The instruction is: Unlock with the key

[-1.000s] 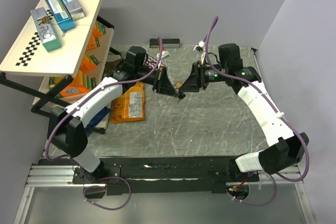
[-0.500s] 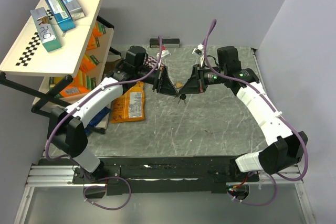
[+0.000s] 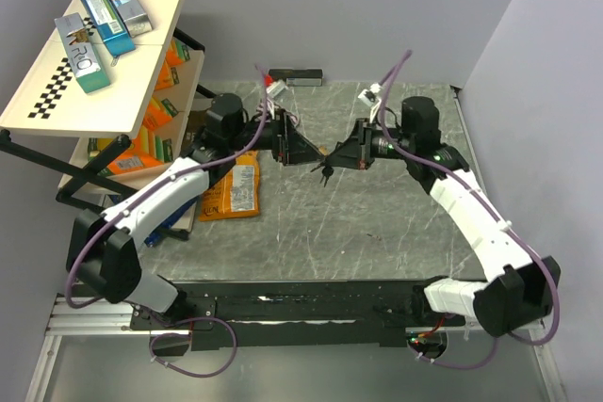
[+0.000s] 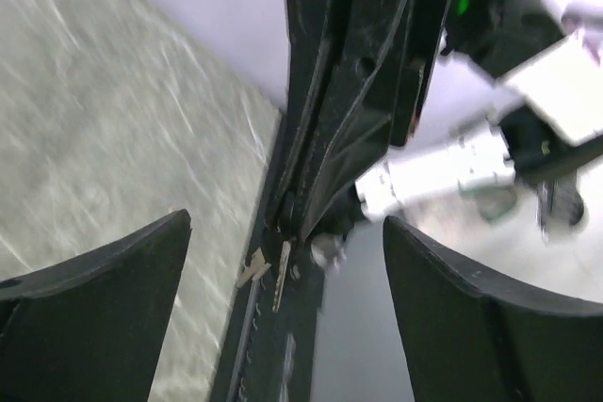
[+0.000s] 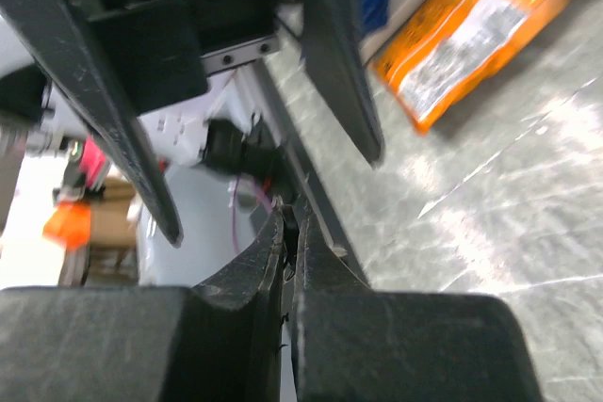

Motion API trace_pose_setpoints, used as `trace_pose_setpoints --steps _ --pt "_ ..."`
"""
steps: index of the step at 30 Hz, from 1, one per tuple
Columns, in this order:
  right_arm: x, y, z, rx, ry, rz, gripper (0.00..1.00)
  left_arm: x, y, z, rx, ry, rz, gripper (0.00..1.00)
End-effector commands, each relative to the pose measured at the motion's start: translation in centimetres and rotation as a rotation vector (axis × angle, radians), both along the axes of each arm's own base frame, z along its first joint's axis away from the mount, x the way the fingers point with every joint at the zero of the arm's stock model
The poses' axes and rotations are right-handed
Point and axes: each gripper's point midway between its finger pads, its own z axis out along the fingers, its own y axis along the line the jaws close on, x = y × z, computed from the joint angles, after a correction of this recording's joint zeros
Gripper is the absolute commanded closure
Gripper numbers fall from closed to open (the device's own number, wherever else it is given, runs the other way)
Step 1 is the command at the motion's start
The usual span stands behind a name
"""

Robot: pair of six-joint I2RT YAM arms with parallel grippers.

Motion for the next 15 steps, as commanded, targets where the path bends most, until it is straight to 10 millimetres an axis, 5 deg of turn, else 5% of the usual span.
trace_pose_setpoints --steps 1,8,15 --pt "1.5 -0.8 6.8 0.153 -0.203 -0.161 1.00 1.7 0.7 6.4 -0.201 -0.116 0.192 0.13" --pt "1.9 -1.8 9.8 0.259 -0.256 -0.289 1.00 2.0 1.4 8.5 -0.337 -0.058 0.277 0.25" --pt "2.1 -1.7 10.1 0.295 -0.231 -0.307 1.00 1.2 1.0 9.3 -0.411 -0.009 0.238 0.37"
